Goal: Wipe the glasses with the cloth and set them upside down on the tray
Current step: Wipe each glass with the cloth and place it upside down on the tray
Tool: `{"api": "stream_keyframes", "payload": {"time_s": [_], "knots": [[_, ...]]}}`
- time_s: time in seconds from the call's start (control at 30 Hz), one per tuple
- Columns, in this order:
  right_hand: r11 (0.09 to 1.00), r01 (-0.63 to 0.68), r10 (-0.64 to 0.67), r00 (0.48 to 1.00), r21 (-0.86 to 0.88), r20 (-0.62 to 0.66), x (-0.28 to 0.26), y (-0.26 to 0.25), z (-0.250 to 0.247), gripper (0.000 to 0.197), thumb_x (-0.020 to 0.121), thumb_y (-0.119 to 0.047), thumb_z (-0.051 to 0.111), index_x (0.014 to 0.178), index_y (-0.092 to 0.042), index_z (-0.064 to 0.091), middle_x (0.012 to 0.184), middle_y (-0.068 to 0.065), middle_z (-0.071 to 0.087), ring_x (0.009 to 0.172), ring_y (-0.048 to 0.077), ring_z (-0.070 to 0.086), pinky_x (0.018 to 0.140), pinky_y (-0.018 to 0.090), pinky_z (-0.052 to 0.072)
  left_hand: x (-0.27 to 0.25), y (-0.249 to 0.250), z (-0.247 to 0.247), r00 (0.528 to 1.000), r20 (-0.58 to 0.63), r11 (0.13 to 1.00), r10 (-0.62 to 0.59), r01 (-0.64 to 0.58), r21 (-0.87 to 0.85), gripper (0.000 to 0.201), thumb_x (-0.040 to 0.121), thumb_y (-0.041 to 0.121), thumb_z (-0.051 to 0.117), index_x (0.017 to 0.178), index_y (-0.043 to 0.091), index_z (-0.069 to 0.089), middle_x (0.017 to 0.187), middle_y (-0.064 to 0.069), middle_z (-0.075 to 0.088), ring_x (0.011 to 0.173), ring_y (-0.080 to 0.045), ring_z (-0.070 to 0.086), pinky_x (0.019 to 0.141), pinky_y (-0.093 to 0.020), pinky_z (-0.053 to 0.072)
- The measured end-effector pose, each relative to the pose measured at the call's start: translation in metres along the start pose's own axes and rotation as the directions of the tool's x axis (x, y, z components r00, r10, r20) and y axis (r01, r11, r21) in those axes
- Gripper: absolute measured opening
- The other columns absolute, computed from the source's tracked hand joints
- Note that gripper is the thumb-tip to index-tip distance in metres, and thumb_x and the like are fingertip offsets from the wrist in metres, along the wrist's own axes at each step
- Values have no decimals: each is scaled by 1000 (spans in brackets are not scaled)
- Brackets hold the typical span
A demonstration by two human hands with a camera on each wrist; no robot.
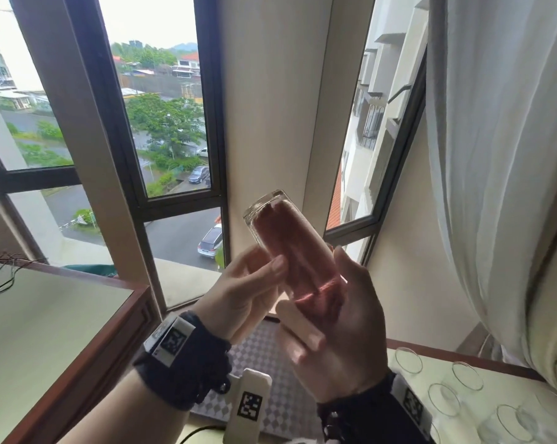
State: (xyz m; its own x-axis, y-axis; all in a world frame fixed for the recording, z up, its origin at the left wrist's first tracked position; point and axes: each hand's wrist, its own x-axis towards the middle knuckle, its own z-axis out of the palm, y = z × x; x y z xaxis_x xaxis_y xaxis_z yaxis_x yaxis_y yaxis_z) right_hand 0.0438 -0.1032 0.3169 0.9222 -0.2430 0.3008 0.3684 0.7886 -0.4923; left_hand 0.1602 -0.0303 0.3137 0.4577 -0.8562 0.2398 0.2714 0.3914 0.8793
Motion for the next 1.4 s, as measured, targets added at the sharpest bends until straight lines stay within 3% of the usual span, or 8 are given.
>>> {"api": "stream_keyframes", "payload": {"time_s": [0.2, 0.4, 0.57, 0.73, 0.97, 1.07, 1.2, 1.4], "knots": [[786, 29, -307, 885, -617, -349, -1, -14, -10, 30, 94, -38, 66, 109, -14, 73, 87, 36, 58, 31, 10, 36, 36, 22, 40, -2, 3, -19, 998, 6, 935, -55, 49, 351, 53, 96, 30, 75, 140, 4, 61, 138, -18, 69, 135, -36, 61, 119, -59, 43], [-362, 137, -538, 777, -922, 326, -11, -21, -34, 21, 91, -31, 75, 86, -11, 76, 85, -12, 74, 47, -1, 53, 50, 10, 46, -6, 14, -12, 978, -99, 941, -184, 204, 271, 78, 85, 67, 65, 132, 6, 67, 127, -19, 72, 118, -29, 68, 111, -50, 48], [-706, 177, -273, 826, -685, 494, -15, -16, -44, 16, 86, -22, 80, 94, -12, 71, 94, -2, 70, 63, -3, 43, 60, 13, 48, 0, 19, 4, 973, -213, 962, -93, 143, 233, 49, 85, 57, 76, 100, 11, 83, 107, -15, 81, 106, -23, 77, 112, -45, 52], [-573, 138, -333, 861, -808, 384, -11, -7, -40, 43, 84, -14, 75, 124, -18, 58, 79, -2, 71, 60, 8, 66, 64, 19, 58, 3, 19, 1, 997, -78, 965, 3, 17, 260, 32, 88, 36, 81, 104, 8, 81, 111, -20, 78, 109, -32, 73, 113, -53, 51], [626, 139, -141, 988, -767, 64, -17, -7, 3, 39, 86, 4, 71, 118, -17, 64, 70, 1, 62, 43, 16, 59, 48, 41, 58, 5, 8, -7, 991, 133, 1000, 21, -18, -17, 76, 84, 38, 88, 128, -17, 58, 126, -29, 63, 116, -38, 61, 109, -55, 46], [381, 68, -240, 970, -922, -27, -13, -8, -12, 28, 89, -5, 73, 110, -20, 63, 62, -2, 61, 43, 16, 60, 48, 34, 58, 8, 9, -7, 998, 16, 991, 59, -60, 119, 54, 91, 33, 77, 120, -12, 68, 116, -34, 69, 111, -35, 65, 110, -57, 48], [-617, 65, -261, 923, -784, 282, -6, -11, -39, 24, 81, -14, 78, 91, -23, 58, 66, -8, 61, 47, 6, 49, 55, 2, 35, 18, 16, -9, 982, -180, 951, 57, 2, 309, 34, 92, 38, 79, 104, 7, 83, 110, -23, 79, 110, -33, 74, 113, -52, 51], [-220, 12, -329, 940, -975, 86, 0, -2, -27, 37, 89, -9, 70, 117, -29, 59, 76, -3, 73, 58, 12, 69, 59, 27, 61, 10, 2, -13, 994, -101, 969, -43, 66, 240, 43, 96, 36, 74, 115, -2, 77, 112, -26, 76, 103, -30, 72, 96, -36, 59]]}}
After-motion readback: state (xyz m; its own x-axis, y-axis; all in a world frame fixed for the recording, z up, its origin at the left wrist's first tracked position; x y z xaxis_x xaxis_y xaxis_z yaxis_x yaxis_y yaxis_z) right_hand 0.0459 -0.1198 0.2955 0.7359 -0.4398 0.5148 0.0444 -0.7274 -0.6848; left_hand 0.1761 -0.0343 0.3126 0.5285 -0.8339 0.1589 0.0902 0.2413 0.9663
